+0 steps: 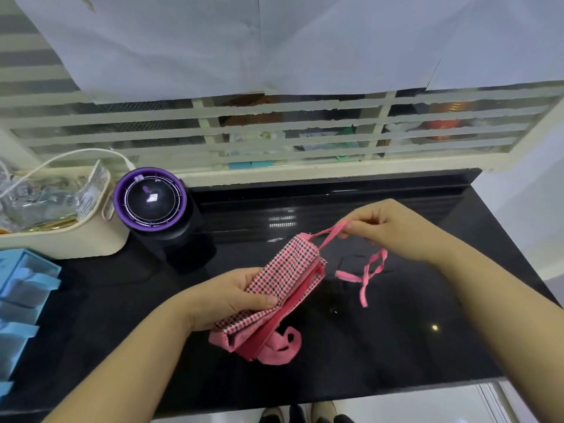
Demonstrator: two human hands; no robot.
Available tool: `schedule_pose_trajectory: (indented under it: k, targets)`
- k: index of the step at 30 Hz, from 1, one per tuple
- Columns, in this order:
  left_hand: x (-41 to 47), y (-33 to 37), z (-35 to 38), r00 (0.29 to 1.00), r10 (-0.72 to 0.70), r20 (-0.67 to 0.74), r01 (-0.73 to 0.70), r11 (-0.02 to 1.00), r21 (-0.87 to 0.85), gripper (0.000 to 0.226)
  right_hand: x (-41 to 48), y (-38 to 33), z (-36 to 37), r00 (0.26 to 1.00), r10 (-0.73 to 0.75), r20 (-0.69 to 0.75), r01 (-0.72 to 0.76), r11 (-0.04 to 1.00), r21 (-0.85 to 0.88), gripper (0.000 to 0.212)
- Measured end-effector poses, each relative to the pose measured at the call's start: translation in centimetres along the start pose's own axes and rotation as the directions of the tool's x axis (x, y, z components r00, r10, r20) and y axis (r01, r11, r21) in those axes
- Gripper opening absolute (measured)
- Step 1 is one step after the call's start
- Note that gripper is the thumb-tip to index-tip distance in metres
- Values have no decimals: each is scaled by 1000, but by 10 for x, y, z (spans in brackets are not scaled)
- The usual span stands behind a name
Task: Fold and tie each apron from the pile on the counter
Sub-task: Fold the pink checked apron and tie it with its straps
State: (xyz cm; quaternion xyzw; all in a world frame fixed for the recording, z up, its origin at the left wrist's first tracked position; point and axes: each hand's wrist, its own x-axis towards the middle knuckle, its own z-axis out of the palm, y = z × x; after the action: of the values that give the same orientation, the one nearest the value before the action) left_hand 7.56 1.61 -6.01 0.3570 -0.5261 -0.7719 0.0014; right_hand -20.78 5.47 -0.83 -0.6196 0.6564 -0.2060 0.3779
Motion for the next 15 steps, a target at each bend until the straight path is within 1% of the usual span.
schedule_pose_trajectory:
  k: [2, 5, 6, 7, 8, 10, 11, 12, 13, 15]
  targets:
    - [-2, 3, 0, 998, -12, -59, 14, 1000, 26, 33, 0, -4, 5, 994, -85, -76, 80, 994, -70, 18]
    - [-4, 7, 2, 991, -43, -124, 46, 999, 16, 29, -3, -14, 14, 941, -265, -209, 205, 940, -273, 21]
    - [-5, 8, 4, 988, -50, -144, 50, 999, -3, 28, -4, -15, 18, 918, -312, -245, 235, 926, -297, 19]
    - [-5, 7, 5, 982, -55, -179, 52, 998, -18, 26, -6, -16, 22, 907, -322, -272, 248, 929, -275, 17]
    - [-5, 8, 6, 972, -55, -229, 49, 998, -34, 24, -9, -19, 25, 920, -277, -279, 228, 954, -196, 19]
    - [-1, 6, 7, 935, -55, -350, 21, 995, -98, 20, -16, -30, 33, 963, -141, -230, 150, 988, 20, 24]
    - [1, 5, 8, 911, -51, -409, -3, 991, -130, 19, -21, -37, 40, 976, -120, -184, 134, 989, 68, 25]
    - [4, 5, 9, 889, -45, -456, -23, 990, -143, 18, -25, -45, 47, 982, -134, -136, 142, 988, 55, 27]
    - [7, 5, 10, 870, -25, -492, -33, 993, -109, 16, -28, -52, 55, 983, -161, -87, 163, 986, 21, 29]
    - [10, 10, 16, 848, 41, -529, -4, 997, 71, 11, -30, -62, 69, 975, -224, -4, 222, 969, -108, 34]
